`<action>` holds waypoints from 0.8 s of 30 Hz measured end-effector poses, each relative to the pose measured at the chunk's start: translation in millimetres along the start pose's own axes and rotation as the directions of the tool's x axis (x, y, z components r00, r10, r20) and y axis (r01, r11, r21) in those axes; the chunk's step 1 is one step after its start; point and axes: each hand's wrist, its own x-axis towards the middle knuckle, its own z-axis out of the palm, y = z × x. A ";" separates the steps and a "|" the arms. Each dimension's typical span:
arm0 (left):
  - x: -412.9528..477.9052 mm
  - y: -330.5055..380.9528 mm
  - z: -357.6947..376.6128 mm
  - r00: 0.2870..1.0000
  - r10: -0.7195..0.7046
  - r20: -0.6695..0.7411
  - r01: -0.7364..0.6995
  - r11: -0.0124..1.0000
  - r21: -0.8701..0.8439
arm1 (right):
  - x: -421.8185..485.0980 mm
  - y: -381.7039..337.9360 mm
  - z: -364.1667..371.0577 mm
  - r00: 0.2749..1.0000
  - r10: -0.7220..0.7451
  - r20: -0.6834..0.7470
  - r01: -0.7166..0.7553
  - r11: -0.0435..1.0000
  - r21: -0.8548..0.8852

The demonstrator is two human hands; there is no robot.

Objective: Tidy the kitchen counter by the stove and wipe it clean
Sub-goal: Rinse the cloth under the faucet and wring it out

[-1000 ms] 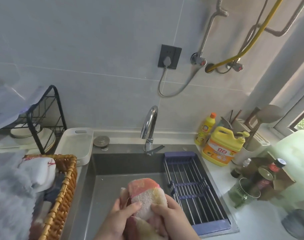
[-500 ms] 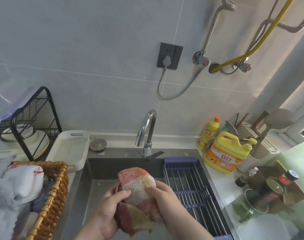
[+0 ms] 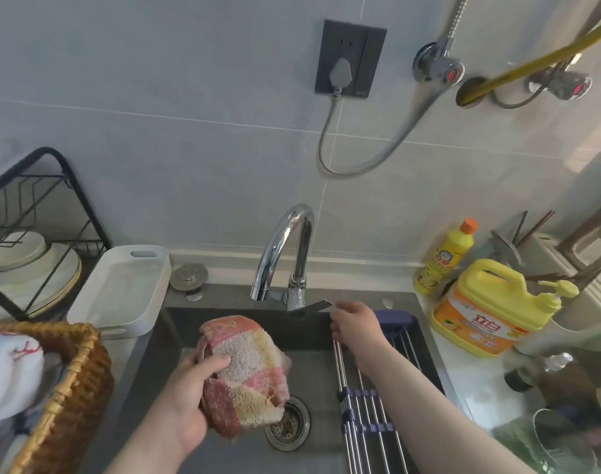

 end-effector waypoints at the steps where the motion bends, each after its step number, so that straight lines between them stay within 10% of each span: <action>1: 5.0 0.1 -0.6 1.000 -0.003 -0.010 0.002 1.000 -0.001 | 6.5 -2.0 1.8 1.000 -0.016 -0.005 0.016 1.000 -0.022; 24: 44.6 9.6 12.5 1.000 0.019 0.016 -0.020 1.000 0.016 | 52.3 21.7 5.5 0.965 -0.258 0.044 0.257 0.905 -0.340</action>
